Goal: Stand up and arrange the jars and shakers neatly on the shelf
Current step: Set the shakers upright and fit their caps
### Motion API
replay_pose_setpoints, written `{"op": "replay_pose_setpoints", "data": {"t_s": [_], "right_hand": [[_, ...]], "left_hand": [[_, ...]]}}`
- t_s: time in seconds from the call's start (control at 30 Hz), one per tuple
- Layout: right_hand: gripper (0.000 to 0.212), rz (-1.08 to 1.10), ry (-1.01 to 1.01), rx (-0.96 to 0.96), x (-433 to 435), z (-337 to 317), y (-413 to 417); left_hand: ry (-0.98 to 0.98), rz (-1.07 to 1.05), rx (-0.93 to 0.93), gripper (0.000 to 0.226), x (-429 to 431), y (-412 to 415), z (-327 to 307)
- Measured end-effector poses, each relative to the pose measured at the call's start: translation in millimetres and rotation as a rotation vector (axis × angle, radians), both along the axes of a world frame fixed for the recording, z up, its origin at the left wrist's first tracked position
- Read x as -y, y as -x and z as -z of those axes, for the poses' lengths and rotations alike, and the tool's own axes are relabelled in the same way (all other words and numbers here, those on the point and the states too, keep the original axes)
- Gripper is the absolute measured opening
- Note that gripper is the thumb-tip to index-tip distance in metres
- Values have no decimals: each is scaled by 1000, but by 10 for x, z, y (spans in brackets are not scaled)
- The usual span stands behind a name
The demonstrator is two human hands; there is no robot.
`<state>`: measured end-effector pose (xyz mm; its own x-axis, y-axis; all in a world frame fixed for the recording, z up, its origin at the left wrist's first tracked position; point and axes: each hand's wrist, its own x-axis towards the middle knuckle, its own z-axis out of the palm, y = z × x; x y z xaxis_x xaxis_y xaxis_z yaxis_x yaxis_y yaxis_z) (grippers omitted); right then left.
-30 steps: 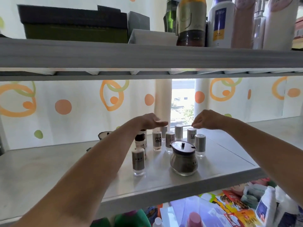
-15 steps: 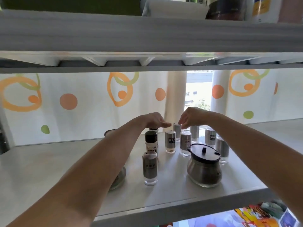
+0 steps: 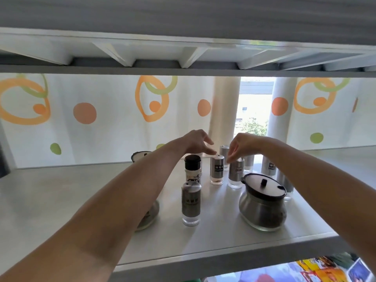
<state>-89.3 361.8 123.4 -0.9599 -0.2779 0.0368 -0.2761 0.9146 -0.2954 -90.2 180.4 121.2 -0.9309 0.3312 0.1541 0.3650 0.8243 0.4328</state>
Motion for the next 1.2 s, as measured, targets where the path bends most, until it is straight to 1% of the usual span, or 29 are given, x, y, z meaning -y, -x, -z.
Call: {"op": "replay_pose_setpoints", "data": {"t_s": [0.13,0.23,0.3,0.37,0.53,0.6,0.73,0.87,0.9,0.97,1.0,1.07,1.2], "right_hand": [[30,18,125,-119,14,-58,64],[31,-55,153,-167,106,-64,35],[37,-96,158,-174,196,-64,9],[39,-112,162,-165,282,-62,10],[31,-114,137,-123,453,-26,30],[30,-105,141,-135,496,-19,55],[35,-93,152,-175,578,-35,102],[46,-75,119,-187,663,-35,147],[50,-66,106,-191,688,-36,157],[53,-45,74,-208,747,-48,167],[54,-39,65,-215,779,-54,167],[54,-41,50,-220,852,-69,160],[42,-45,-22,-255,966,-55,165]], "left_hand": [[11,-90,-66,47,18,86,-20],[27,-154,-96,45,67,132,-17],[29,-181,-98,45,93,145,-13],[32,-189,-114,40,108,158,-7],[23,-197,-171,25,146,183,25],[15,-211,-174,26,176,198,27],[60,-237,-187,36,217,203,38],[28,-291,-114,45,250,166,-5],[7,-324,-99,43,272,163,-31],[-66,-390,-72,29,324,158,-67],[-110,-400,-48,27,343,155,-74],[-178,-358,13,29,358,141,-73],[-233,-288,71,28,374,104,-64]]}}
